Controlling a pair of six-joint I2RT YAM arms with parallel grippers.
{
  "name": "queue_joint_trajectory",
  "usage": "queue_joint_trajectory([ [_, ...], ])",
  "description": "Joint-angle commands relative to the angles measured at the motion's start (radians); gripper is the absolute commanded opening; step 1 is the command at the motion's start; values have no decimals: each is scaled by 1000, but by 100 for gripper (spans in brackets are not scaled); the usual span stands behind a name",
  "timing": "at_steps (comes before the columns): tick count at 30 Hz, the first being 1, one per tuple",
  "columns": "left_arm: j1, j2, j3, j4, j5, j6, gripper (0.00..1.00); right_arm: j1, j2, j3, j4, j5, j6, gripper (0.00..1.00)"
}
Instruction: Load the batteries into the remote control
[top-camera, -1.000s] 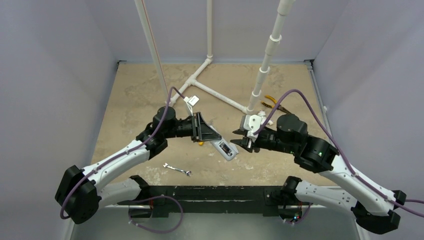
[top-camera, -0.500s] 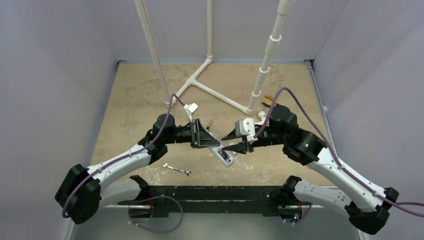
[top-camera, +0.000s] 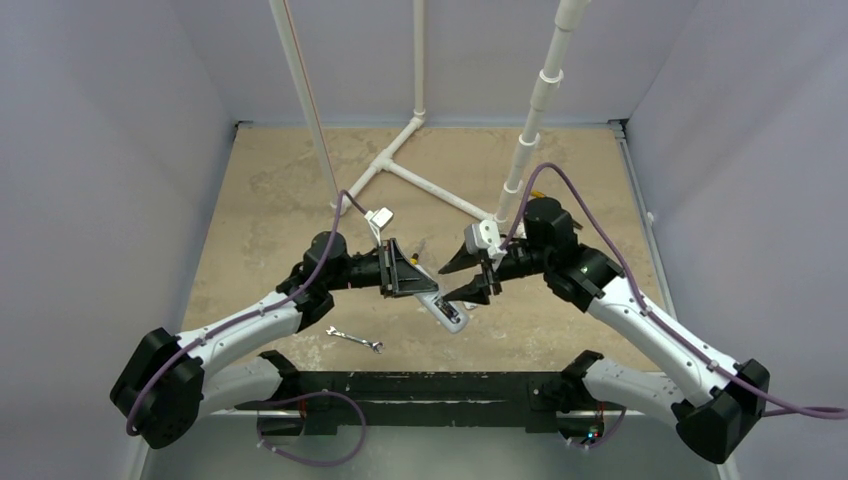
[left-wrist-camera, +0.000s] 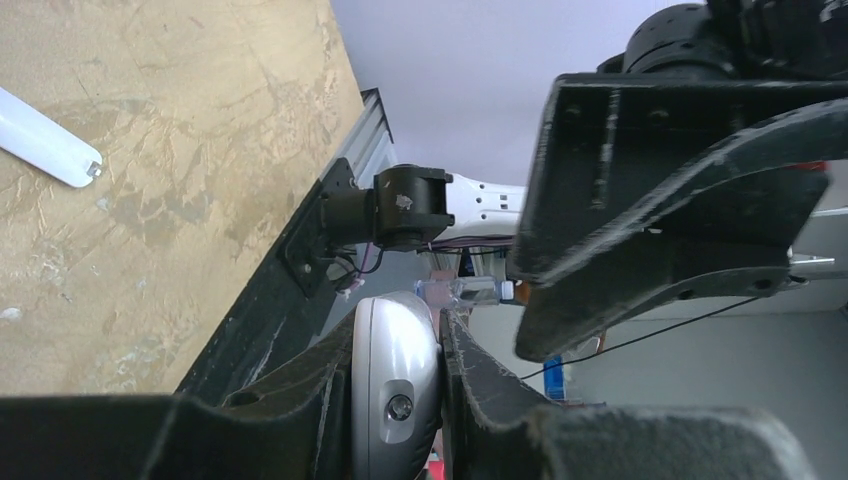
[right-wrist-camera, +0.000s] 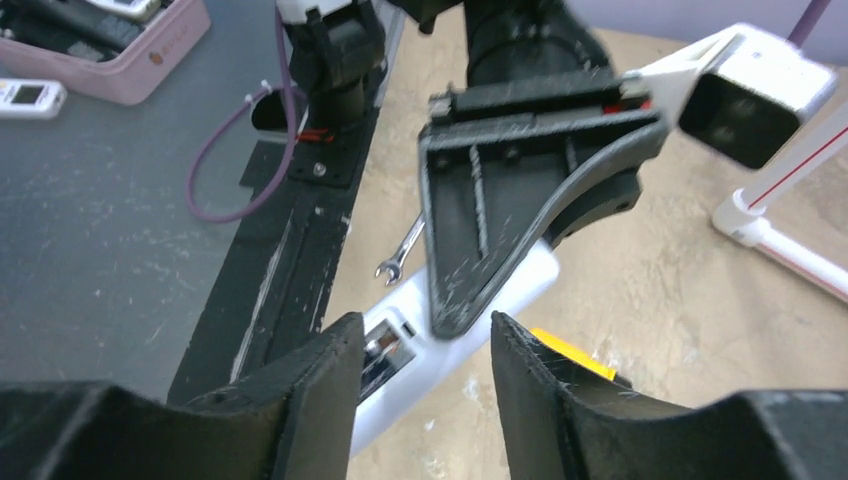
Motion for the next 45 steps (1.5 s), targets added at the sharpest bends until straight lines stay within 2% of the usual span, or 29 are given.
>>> queue_joint_trajectory([
  [1, 7, -4, -6, 81, -5, -13, 0, -3, -95, -81, 58, 4, -38, 52],
  [3, 8, -5, -6, 77, -5, -9, 0, -2, -125, -104, 54, 16, -47, 56],
  [5, 7, -3, -9, 77, -8, -3, 0, -1, -136, -97, -20, 14, -106, 59],
  [9, 8, 6, -10, 89, -6, -5, 0, -1, -158, -49, -185, -27, -261, 59],
  [13, 7, 10, -12, 110, 3, -11, 0, -1, -208, -82, -183, -84, -360, 57],
  [16, 7, 5, -18, 117, 3, -11, 0, -1, -198, -82, -174, -149, -375, 53],
  [20, 7, 5, -18, 117, 8, -11, 0, -2, -136, -27, -303, -246, -499, 50],
  [24, 8, 5, -20, 117, 12, -9, 0, -2, -77, 7, -376, -271, -571, 47],
  [32, 7, 2, -13, 120, 15, -8, 0, -1, -22, 12, -380, -295, -586, 46],
  [45, 6, -3, -9, 123, 18, -2, 0, -2, -7, -26, -311, -263, -549, 34],
])
